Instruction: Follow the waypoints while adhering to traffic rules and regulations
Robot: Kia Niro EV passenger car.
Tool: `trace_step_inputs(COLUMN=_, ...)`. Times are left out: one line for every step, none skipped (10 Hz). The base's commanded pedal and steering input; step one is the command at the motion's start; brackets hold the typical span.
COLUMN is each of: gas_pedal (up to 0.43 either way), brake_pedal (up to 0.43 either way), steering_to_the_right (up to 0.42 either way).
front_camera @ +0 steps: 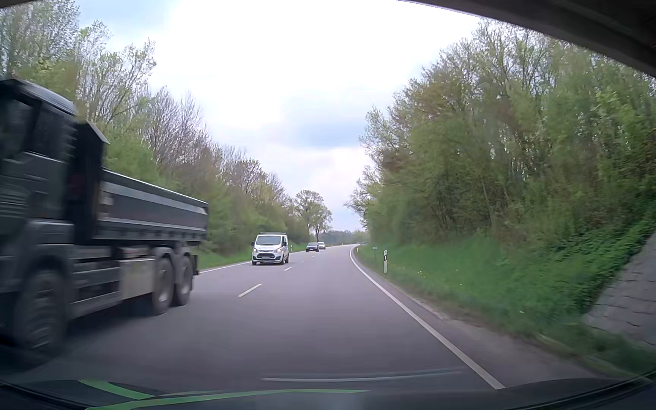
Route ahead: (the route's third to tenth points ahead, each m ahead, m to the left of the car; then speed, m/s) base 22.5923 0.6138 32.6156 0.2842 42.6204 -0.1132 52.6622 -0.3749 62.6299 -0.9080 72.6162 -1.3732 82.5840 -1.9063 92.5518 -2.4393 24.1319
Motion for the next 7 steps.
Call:
trace_step_inputs(gas_pedal=0.240, brake_pedal=0.000, steering_to_the_right=0.004)
trace_step_inputs(gas_pedal=0.240, brake_pedal=0.000, steering_to_the_right=0.003)
trace_step_inputs(gas_pedal=0.240, brake_pedal=0.000, steering_to_the_right=0.003)
trace_step_inputs(gas_pedal=0.240, brake_pedal=0.000, steering_to_the_right=0.004)
trace_step_inputs(gas_pedal=0.248, brake_pedal=0.000, steering_to_the_right=0.004)
trace_step_inputs(gas_pedal=0.248, brake_pedal=0.000, steering_to_the_right=0.003)
trace_step_inputs(gas_pedal=0.248, brake_pedal=0.000, steering_to_the_right=0.004)
